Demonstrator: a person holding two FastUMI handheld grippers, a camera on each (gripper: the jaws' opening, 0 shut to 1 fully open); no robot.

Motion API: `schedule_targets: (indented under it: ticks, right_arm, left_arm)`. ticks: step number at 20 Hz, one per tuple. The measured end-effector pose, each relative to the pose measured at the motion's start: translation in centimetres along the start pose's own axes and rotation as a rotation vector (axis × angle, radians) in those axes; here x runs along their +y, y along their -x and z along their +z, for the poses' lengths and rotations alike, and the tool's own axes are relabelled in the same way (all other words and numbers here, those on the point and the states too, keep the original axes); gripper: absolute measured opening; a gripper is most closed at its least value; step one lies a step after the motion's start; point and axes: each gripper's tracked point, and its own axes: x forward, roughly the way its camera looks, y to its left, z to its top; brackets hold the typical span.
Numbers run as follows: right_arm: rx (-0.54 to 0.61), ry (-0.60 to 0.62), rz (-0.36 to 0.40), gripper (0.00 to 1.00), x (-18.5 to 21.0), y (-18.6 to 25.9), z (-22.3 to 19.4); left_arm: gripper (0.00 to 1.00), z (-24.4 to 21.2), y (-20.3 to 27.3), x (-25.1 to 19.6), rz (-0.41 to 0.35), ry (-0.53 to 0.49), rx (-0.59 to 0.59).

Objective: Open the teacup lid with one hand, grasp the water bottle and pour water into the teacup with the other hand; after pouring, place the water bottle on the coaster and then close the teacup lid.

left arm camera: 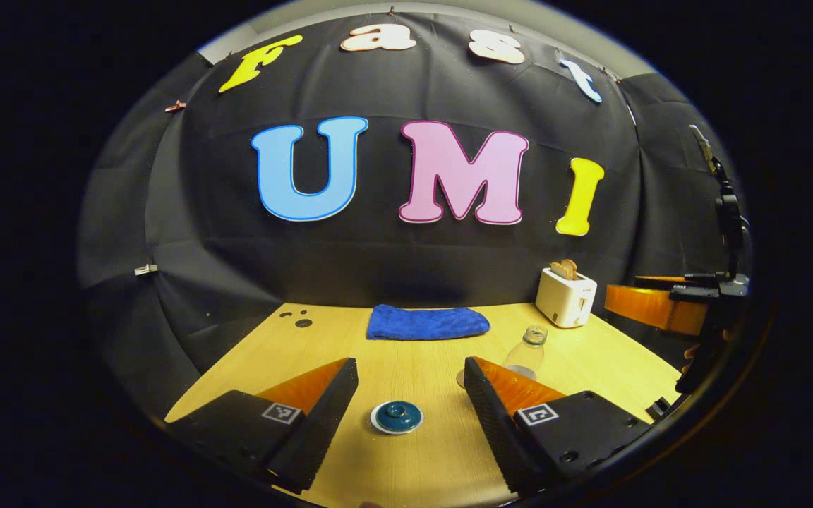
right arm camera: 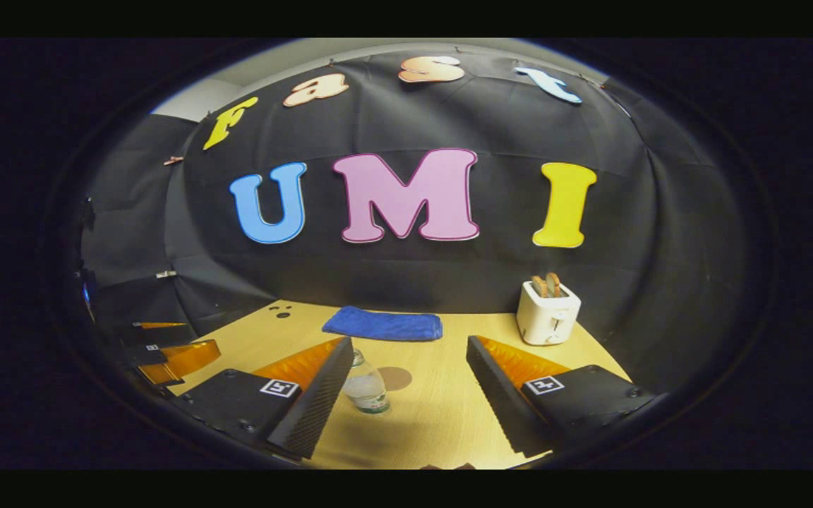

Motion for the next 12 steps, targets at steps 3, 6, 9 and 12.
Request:
schedule_targets:
  ticks: [3,6,9,12]
  right_arm:
    - [0.011,0.022,0.030,1.00,0.7,-0.4,-0.7]
    - [0.036,0.028,0.076,1.00,2.6,-1.5,-2.1]
    - [0.055,0.047,0.113,1.00,4.2,-2.1,-3.7]
    - [0.061,0.054,0.128,1.00,5.3,-2.9,-5.2]
  left_arm:
    - [0.95,-1.9,-1.1,0.7,0.013,0.008,0.031]
    - [0.95,-3.7,-2.6,2.0,0.052,0.040,0.057]
    - [0.95,-5.6,-4.6,3.3,0.091,0.072,0.069]
    - [0.95,-8.1,-6.4,3.8,0.087,0.075,0.092]
